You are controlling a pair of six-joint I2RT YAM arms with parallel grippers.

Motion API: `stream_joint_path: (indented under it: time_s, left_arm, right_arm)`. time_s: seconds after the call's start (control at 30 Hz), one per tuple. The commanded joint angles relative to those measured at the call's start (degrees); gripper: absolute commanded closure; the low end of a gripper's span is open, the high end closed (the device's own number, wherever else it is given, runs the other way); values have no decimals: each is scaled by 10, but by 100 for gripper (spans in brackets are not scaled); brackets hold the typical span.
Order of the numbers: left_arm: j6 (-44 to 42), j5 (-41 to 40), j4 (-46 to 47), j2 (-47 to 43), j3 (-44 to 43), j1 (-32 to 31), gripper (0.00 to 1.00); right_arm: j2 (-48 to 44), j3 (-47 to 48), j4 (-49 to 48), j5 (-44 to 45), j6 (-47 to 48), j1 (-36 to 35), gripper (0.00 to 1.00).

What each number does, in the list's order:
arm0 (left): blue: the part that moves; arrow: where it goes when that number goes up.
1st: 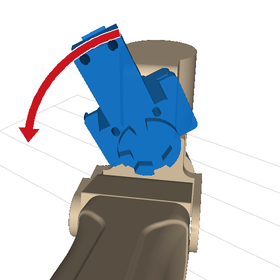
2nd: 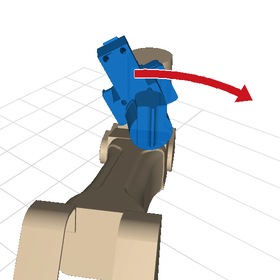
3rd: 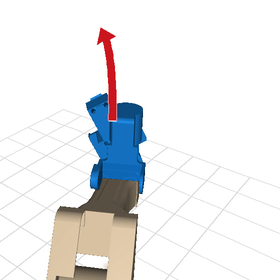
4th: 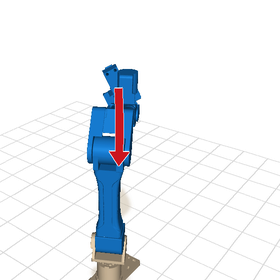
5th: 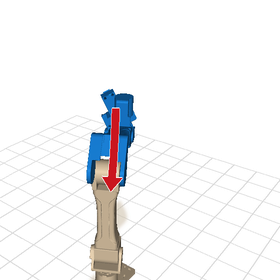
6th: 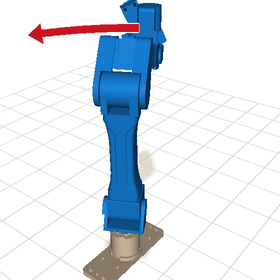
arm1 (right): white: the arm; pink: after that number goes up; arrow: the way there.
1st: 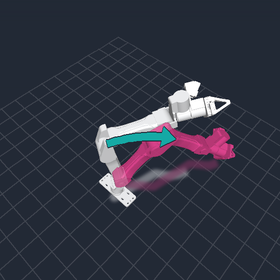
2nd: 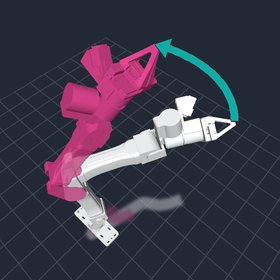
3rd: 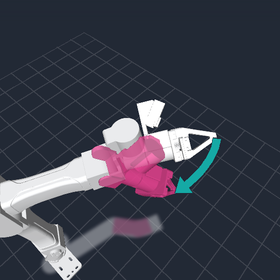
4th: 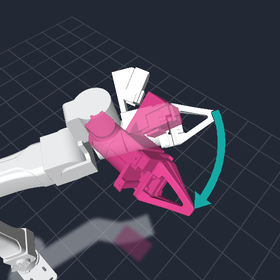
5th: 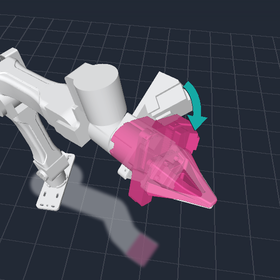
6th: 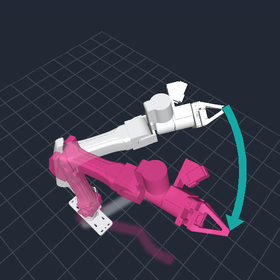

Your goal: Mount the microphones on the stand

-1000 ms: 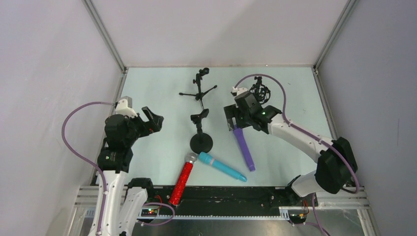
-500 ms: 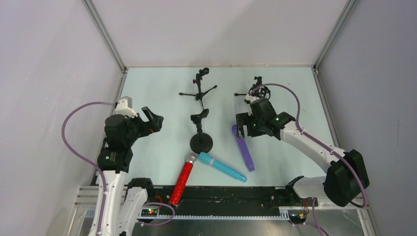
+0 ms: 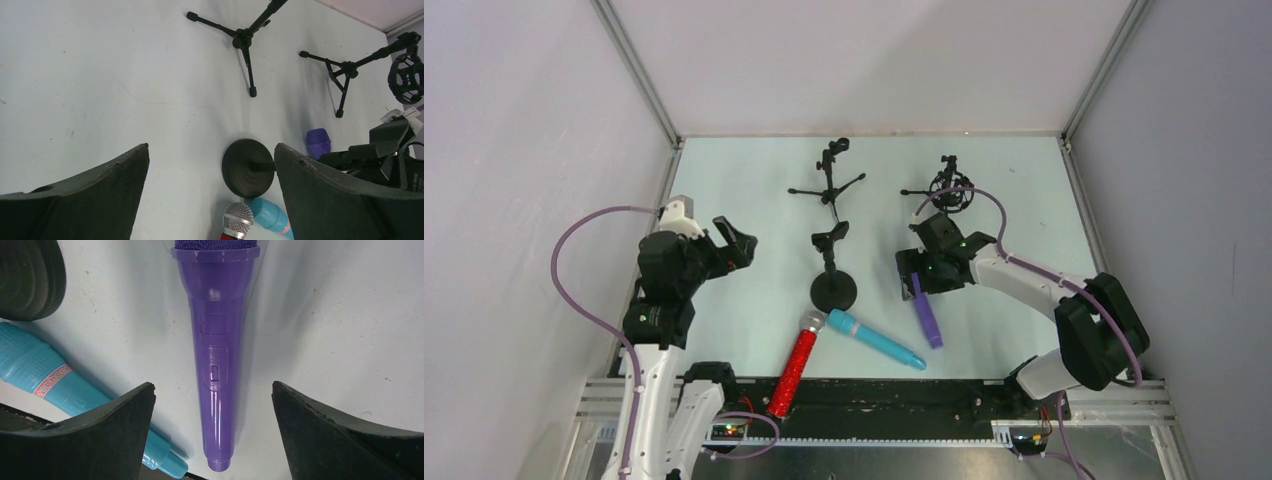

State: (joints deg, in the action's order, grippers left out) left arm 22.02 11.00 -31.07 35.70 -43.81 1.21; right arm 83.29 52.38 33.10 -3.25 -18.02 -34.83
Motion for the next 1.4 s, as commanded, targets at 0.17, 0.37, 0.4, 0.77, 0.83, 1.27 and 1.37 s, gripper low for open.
stream_joint_path:
  time_s: [0.17,0.37,0.4,0.77,0.83,1.27,1.37]
  left_arm:
    - [6,16,9,9,0,6,2]
    - [3,10,8,10,-1,6,2]
    - [3,9,9,9,-1,6,2]
    - [3,6,9,10,-1,8,2]
    - [2,8,8,12,-1,8,2]
    - [3,13,8,12,-1,9,2]
    - [5,13,9,12,0,9,2]
  right_arm:
    - [88,36,-19,72,-13,-42,13]
    - [151,81,8,149,12,-53,20]
    - [155,85,11,159,16,-59,22]
    - [211,139,27,234,63,-98,73]
    - [213,145,30,252,65,-109,71]
    - [124,147,24,182,47,-83,1]
    - [87,146,15,121,46,-68,1]
